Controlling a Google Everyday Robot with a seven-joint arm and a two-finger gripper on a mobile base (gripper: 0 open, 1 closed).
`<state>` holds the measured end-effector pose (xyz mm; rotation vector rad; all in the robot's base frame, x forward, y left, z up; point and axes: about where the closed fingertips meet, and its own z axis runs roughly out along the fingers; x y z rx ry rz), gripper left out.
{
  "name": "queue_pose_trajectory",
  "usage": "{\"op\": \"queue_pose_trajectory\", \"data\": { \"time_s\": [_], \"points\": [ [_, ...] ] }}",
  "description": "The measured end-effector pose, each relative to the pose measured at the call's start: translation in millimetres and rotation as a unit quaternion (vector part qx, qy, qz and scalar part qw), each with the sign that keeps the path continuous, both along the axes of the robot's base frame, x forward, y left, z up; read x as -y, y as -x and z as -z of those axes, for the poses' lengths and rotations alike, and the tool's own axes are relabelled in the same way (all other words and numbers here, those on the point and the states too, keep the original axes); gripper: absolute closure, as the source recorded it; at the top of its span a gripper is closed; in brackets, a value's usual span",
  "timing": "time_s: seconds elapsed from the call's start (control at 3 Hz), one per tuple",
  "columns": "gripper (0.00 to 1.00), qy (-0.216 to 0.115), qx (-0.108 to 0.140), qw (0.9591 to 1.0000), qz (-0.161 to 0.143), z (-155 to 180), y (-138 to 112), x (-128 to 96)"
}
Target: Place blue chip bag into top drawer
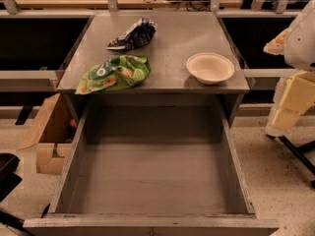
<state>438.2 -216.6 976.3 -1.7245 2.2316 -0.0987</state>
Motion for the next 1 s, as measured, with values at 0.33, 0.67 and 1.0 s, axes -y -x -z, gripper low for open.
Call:
{"op": "queue_pose_trajectory", "data": {
  "time_s": [0.33, 0.67, 1.0],
  "points": [
    [0.00, -0.001, 0.005, 1.0000, -0.002, -1, -3, -1],
    [0.00, -0.028, 0.044, 0.9985, -0.015, -8, -35, -5],
    [0.00, -0.086, 0.111, 0.9899, -0.024, -29, -101, -14]
  ]
}}
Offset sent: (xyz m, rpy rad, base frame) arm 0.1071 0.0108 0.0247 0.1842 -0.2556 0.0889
